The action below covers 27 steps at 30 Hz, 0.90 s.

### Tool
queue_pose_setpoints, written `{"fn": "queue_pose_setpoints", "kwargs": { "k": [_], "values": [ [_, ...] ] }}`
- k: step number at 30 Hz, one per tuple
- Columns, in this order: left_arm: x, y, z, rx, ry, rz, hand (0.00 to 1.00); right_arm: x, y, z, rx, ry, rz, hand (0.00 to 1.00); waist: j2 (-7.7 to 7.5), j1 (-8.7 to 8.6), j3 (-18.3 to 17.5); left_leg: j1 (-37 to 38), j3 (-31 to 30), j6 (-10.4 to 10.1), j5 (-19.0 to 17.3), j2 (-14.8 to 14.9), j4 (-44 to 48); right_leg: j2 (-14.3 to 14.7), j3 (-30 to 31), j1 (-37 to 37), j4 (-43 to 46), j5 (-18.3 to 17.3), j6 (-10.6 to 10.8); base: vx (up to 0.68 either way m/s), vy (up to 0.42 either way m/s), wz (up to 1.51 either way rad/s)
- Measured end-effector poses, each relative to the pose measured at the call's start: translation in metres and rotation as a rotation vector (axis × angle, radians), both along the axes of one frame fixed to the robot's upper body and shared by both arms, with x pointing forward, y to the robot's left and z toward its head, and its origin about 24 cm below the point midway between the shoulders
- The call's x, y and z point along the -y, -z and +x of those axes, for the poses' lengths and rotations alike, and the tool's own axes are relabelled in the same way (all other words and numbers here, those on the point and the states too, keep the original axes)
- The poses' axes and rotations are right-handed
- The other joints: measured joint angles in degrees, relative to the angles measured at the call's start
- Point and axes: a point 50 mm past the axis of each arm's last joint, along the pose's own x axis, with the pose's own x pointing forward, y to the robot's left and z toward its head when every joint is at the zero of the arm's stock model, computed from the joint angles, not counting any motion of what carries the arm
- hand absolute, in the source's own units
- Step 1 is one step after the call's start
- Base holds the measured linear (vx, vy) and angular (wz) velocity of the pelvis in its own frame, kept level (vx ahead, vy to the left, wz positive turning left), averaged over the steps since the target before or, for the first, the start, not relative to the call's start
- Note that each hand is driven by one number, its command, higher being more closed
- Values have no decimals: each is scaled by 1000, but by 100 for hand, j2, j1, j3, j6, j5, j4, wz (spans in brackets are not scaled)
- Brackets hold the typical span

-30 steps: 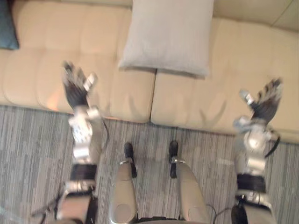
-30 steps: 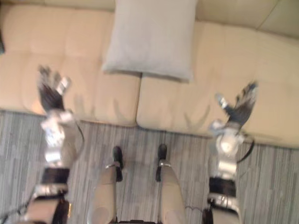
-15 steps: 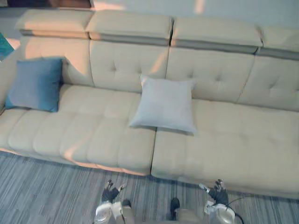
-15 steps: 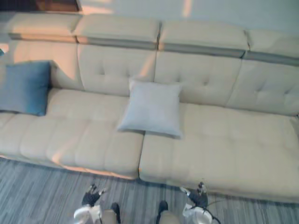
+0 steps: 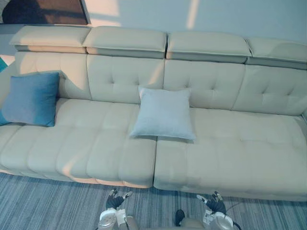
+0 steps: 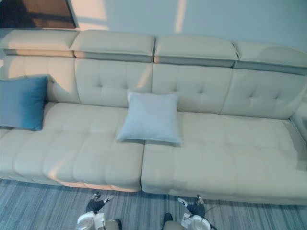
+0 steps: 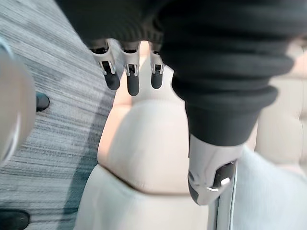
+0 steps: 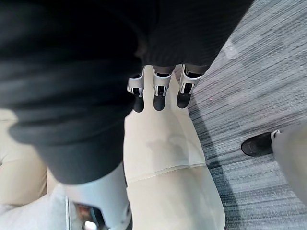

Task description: Pick up cushions and gather them together orderly.

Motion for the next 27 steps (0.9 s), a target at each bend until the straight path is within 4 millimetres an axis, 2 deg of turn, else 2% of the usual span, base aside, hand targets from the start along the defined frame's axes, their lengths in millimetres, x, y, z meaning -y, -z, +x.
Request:
{"fn": "queue_pose_setpoints", "kwargs": {
  "k": [1,2,3,4,5,6,7,8,9,10,11,12,13,14,15,17,18,21,23,24,25,27],
  "values": [
    [-2,-1,2,0,1,7,0,-5,-1,4,4,-19,9,0,-5,-10,34,-3,15,16,66,41,-9,-87,-312,-278,1409,-584,-182,-227,-23,-11],
    [-3,-1,2,0,1,10,0,-6,0,2,-3,-20,11,0,-27,-16,21,13,-4,14,102,44,-20,-138,-407,-308,1948,-784,-154,-174,-60,9],
    [-4,-1,2,0,1,13,0,-6,2,-1,-12,-18,13,0,-55,-14,3,16,-41,8,135,40,-24,-188,-458,-285,2448,-953,-99,-122,-124,36],
    [-10,-2,-1,3,-3,29,0,-8,7,-10,-45,-14,22,0,-220,23,-85,-103,-186,-65,349,-66,-27,-368,-430,-57,3425,-1280,131,-115,-171,44],
    [-12,-3,0,6,-3,34,0,-9,8,-12,-54,-13,25,0,-280,24,-111,-202,-241,-74,413,-109,-7,-426,-374,0,3486,-1426,248,-118,-245,53],
    [-13,-6,4,20,-9,39,0,-8,8,-10,-53,-15,24,0,-327,37,-99,-364,-323,-134,539,-155,75,-343,-401,-95,3372,-1531,373,-147,-212,35],
    [-7,-5,3,17,-21,21,0,-6,7,-8,-53,-16,18,0,-197,90,-88,-479,-439,19,726,-80,-140,-124,-409,-74,2937,-1560,361,-201,-208,20],
    [-3,-3,-1,8,-26,10,0,-3,7,-8,-54,-15,7,0,-41,154,-156,-501,-436,58,869,-21,-296,-15,-391,80,2694,-1688,296,-198,-130,3],
    [1,-3,-4,14,-34,0,0,0,5,-6,-44,-15,-6,0,-39,214,-136,-562,-359,-109,1114,39,-438,-11,-364,108,2448,-1930,46,-237,-189,4],
    [0,-6,2,36,-31,7,0,-1,4,-5,-40,-12,-5,0,-133,218,-73,-698,-342,-221,1222,-29,-441,-26,-400,123,2187,-2268,-240,-230,-189,0],
    [1,-7,5,38,-28,6,0,0,3,0,-29,-16,-9,0,-34,286,-38,-836,-362,-269,1296,40,-436,81,-455,86,1980,-2364,-492,-383,-230,7],
    [4,-5,4,27,-21,-2,0,2,1,4,-19,-23,-20,0,184,281,71,-883,-475,-338,1356,234,-518,271,-630,124,1864,-2216,-604,-339,-149,8],
    [5,-4,3,23,-13,-2,0,0,1,4,-21,-38,-23,0,204,263,91,-836,-460,-392,1396,291,-686,312,-708,110,1870,-2149,-663,-447,-143,36],
    [4,-4,2,22,-15,0,0,-1,4,-3,-40,-40,-20,0,157,222,119,-771,-450,-429,1315,301,-835,273,-826,103,1831,-2072,-746,-248,-63,36],
    [4,-5,2,25,-16,0,0,-1,4,-4,-44,-39,-21,0,150,210,126,-794,-454,-408,1315,317,-721,255,-865,107,1804,-2025,-793,-311,-53,30],
    [3,-4,1,19,-18,0,0,2,5,-6,-52,-36,-28,0,157,174,121,-787,-493,-218,1173,233,74,174,-881,117,1629,-1863,-838,-211,3,10],
    [4,-3,-1,13,-24,-3,0,5,4,-6,-51,-37,-35,0,145,110,111,-747,-522,-134,805,155,499,120,-867,106,1494,-1755,-833,-165,65,8],
    [3,-1,-4,-2,-35,-5,0,2,5,-6,-57,-45,-29,0,143,55,100,-456,-961,-175,-17,65,1178,103,-640,-24,1257,-1431,-693,-116,154,-23],
    [5,2,-9,-19,-40,-13,0,1,7,-10,-72,-44,-25,0,240,21,46,-65,-1123,-361,-446,-51,806,146,-456,-110,1254,-1351,-516,-93,232,-46],
    [6,2,-11,-22,-43,-17,0,0,10,-13,-89,-40,-16,0,222,23,41,110,-1053,-410,-649,-56,523,156,-345,-112,1225,-1307,-404,-100,224,-44],
    [2,2,-12,-29,-48,-8,0,-6,14,-19,-111,-38,8,0,182,3,-45,151,-909,-303,-628,-127,391,114,-265,-86,957,-1120,-318,-108,221,-42],
    [-1,5,-18,-53,-63,-7,0,-12,17,-27,-129,-31,27,0,106,9,-226,181,-772,-268,-609,-189,221,92,-172,76,466,-809,-253,-31,209,-37]
  ]
}}
